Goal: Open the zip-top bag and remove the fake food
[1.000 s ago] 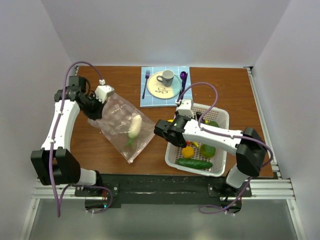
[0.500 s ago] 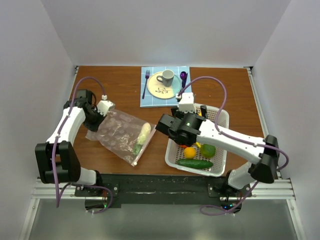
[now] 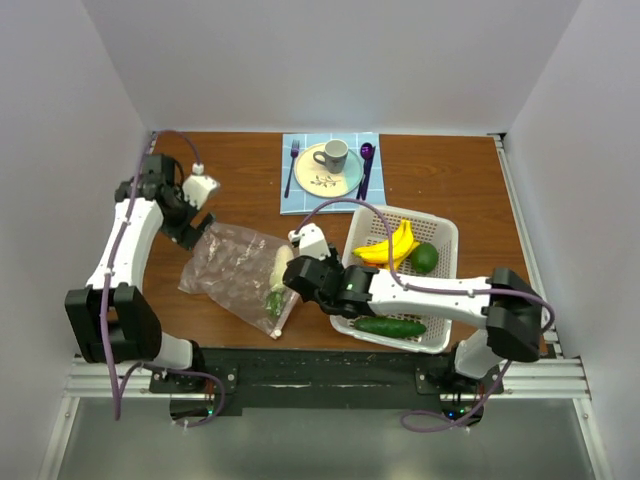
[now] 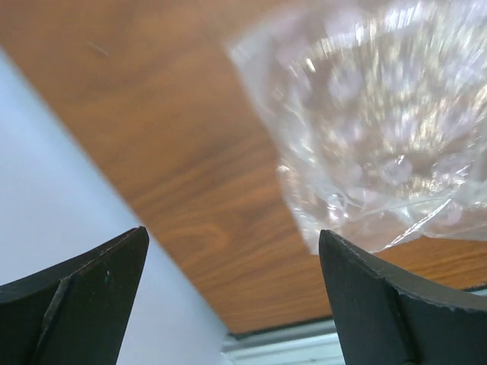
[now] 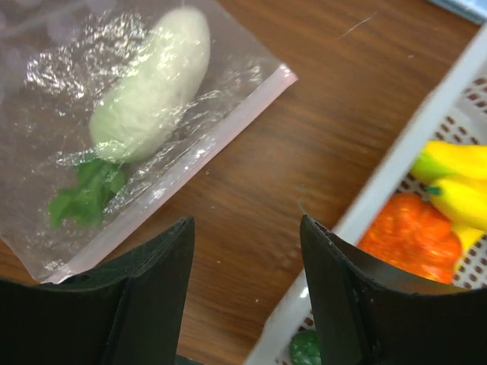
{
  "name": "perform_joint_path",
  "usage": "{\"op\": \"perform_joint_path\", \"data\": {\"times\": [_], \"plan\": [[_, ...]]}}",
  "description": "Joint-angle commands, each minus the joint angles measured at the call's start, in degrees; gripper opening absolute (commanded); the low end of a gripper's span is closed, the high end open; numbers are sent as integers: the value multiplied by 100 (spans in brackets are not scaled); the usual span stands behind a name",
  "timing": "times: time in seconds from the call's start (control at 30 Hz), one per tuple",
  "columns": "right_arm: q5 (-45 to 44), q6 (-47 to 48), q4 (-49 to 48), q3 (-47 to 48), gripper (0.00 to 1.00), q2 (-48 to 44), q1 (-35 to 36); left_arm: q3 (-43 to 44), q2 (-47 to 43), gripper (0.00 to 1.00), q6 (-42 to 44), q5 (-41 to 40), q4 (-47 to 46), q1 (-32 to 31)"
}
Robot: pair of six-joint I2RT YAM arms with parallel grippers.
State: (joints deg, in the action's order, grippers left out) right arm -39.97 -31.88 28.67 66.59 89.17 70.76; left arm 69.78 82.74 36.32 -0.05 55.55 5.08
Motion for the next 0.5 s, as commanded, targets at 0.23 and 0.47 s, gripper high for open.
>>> {"op": "perform_joint_path", "data": {"times": [0.23, 0.47], "plan": [[595, 50, -1240, 39, 57, 874, -1, 821, -144, 100, -272, 2966, 1214, -864], [543, -73, -1381, -146, 54, 1068, -1, -605, 179, 99, -1135, 2846, -842, -2037]]}}
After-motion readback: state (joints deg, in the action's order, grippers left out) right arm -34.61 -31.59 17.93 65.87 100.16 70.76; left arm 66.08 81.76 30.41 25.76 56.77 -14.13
